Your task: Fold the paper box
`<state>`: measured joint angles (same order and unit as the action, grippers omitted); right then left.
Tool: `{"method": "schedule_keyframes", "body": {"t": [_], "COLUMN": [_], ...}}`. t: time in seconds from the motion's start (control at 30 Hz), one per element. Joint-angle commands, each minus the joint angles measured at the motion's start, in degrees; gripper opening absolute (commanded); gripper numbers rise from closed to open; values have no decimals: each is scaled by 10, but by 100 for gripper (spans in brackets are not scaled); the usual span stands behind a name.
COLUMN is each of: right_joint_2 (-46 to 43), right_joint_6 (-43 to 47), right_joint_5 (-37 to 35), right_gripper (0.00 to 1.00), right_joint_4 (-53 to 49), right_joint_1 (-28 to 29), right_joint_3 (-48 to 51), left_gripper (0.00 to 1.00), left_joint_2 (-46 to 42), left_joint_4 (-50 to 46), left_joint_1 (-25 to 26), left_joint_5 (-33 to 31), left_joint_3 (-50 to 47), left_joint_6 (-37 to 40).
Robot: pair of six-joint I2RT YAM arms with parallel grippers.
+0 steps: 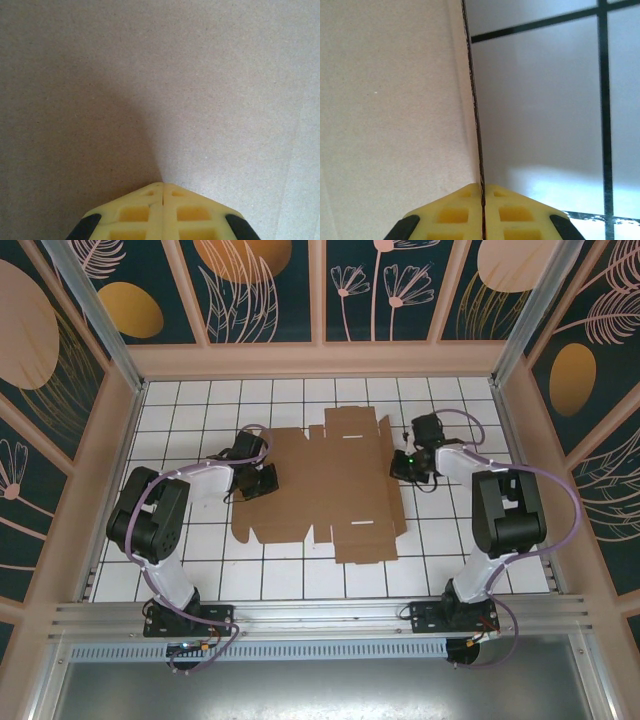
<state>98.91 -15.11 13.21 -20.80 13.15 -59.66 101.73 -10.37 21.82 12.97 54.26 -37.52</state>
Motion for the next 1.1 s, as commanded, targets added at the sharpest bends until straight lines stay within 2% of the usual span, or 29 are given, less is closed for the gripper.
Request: {"method": "schedule_keyframes", "body": {"t": [0.0, 0.17, 0.23, 0.3, 0.43, 0.53, 0.67, 0.73, 0.8, 0.93, 1.07], "right_joint_2": [20, 109, 145, 160, 136, 99, 79, 78, 80, 87, 91], "right_joint_6": [10, 10, 7, 6, 20, 50, 86, 116, 127, 138, 164], "right_joint_5": [-126, -306, -351, -365, -338, -290, -252, -176, -144, -55, -45], "right_gripper": [7, 7, 7, 7, 8, 11, 17, 23, 25, 23, 15], "right_joint_4": [-57, -133, -156, -162, -139, -115, -104, -97, -84, -77, -85], "right_joint_1": [69, 172, 197, 204, 196, 185, 139, 111, 85, 50, 53], "right_joint_3": [-49, -117, -133, -138, -131, -125, -129, -122, -111, -111, -133], "left_gripper": [6, 6, 6, 6, 6, 7, 8, 8, 8, 11, 16], "left_joint_2": [-13, -12, -9, -7, -8, -17, -32, -40, -59, -87, -109], "left_joint_4": [0, 4, 6, 8, 9, 8, 8, 13, 23, 19, 9], "left_joint_1": [-2, -2, -2, -2, -2, -1, -2, -2, -2, -1, -2], "left_joint_5": [17, 22, 27, 30, 30, 27, 31, 44, 64, 70, 79], "left_joint_3": [-12, -14, -14, -16, -16, -15, -18, -25, -40, -53, -45], "left_joint_6": [8, 6, 6, 3, 3, 3, -7, -23, -38, -47, -47]}}
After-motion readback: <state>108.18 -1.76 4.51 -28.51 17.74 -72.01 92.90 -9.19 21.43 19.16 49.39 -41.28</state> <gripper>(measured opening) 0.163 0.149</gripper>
